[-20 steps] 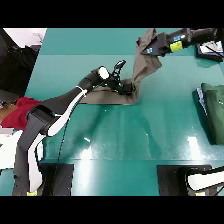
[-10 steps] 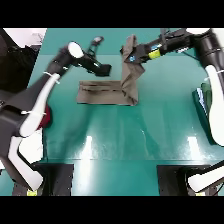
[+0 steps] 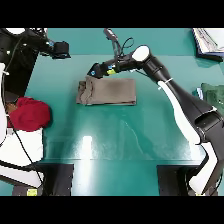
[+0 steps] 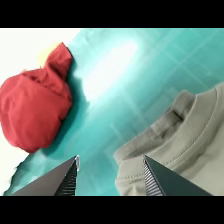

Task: Fold the shirts.

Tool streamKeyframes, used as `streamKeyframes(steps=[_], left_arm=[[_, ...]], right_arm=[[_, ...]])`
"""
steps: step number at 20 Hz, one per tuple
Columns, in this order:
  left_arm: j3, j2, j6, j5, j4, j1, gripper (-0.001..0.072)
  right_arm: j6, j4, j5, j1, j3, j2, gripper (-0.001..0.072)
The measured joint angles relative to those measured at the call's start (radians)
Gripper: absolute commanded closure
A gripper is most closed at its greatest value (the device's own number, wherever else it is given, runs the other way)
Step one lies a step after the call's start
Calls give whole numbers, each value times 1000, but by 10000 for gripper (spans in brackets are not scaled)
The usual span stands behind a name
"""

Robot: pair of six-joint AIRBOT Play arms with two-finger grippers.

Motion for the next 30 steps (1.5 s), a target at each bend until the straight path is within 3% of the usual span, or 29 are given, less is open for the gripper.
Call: streamKeyframes(steps=[2, 8, 9, 10, 11, 17, 23, 24, 26, 27, 30], left_arm=[[0, 9, 0, -26, 1, 11, 683], [0, 19, 0, -61, 1, 23, 683], [-1, 19, 0, -62, 1, 24, 683], [-1, 19, 0, -62, -2, 24, 683], [-1, 19, 0, -61, -6, 24, 683], [-1, 19, 16, -57, -14, 0, 683], [-2, 19, 35, -49, -15, -27, 683], [-2, 19, 39, -49, -15, -27, 683], [-2, 19, 42, -52, -13, -29, 683], [-2, 19, 42, -56, -14, -31, 683], [-2, 19, 43, -70, -15, -34, 683]], right_arm=[[-9, -27, 28, -21, -1, 15, 237], [51, -239, 285, -246, -160, 135, 235], [71, -252, 304, -294, -211, 153, 192], [90, -249, 312, -346, -266, 172, 58], [104, -233, 315, -390, -316, 185, 15], [137, -59, 245, -501, -536, 177, 26], [144, 12, 216, -396, -488, 47, 32], [144, 35, 216, -376, -468, 24, 158], [144, 52, 207, -340, -426, -23, 630], [142, 69, 201, -327, -406, -41, 692], [102, 96, 195, -306, -365, -51, 695]])
